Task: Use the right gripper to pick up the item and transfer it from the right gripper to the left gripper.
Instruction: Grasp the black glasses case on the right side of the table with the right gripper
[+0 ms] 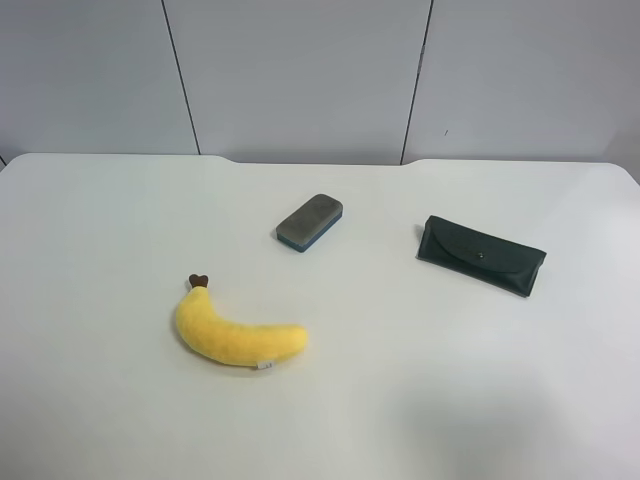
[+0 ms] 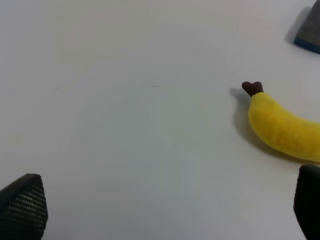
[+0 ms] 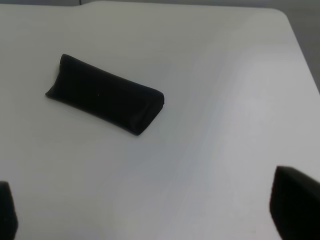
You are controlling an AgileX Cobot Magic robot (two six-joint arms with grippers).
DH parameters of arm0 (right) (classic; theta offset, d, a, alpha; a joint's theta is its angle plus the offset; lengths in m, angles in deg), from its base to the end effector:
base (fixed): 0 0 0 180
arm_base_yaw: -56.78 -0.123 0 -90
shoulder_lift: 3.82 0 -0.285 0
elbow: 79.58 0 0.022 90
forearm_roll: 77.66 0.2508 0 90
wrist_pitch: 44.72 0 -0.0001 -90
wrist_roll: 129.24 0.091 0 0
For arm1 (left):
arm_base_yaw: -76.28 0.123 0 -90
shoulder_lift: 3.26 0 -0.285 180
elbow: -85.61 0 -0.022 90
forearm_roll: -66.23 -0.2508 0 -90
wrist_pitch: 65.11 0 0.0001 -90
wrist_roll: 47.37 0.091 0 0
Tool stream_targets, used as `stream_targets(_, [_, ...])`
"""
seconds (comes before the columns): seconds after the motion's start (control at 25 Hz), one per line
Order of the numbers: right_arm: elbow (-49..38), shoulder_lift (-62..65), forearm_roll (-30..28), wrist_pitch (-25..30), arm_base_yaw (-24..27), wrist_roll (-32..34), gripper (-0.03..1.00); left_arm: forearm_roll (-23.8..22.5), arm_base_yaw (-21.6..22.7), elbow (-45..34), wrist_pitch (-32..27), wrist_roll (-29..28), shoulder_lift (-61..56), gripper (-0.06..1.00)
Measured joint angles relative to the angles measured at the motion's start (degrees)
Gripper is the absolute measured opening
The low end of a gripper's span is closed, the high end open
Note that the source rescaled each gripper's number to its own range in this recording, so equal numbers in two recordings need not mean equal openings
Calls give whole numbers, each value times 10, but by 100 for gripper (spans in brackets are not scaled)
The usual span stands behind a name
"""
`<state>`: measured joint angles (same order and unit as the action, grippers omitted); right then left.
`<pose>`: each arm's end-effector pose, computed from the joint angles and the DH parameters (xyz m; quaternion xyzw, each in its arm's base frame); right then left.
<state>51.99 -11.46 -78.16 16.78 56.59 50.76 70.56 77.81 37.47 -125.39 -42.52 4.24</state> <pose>-0.0060 -0.0007 0.2769 -0.0012 0.8552 -0.0035 0.5183 -0.0061 -0.0061 0.2802 0.0261 0.8467 -0.0082 0.5314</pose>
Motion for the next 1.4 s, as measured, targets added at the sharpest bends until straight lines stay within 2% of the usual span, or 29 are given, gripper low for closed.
stream_targets(1.2, [0,0,0,0,0,0,100,0,0,0,0,0,0,100])
stream_targets(1.4, [1,-12,5,1,0,-20,100,0,0,0,0,0,0,100])
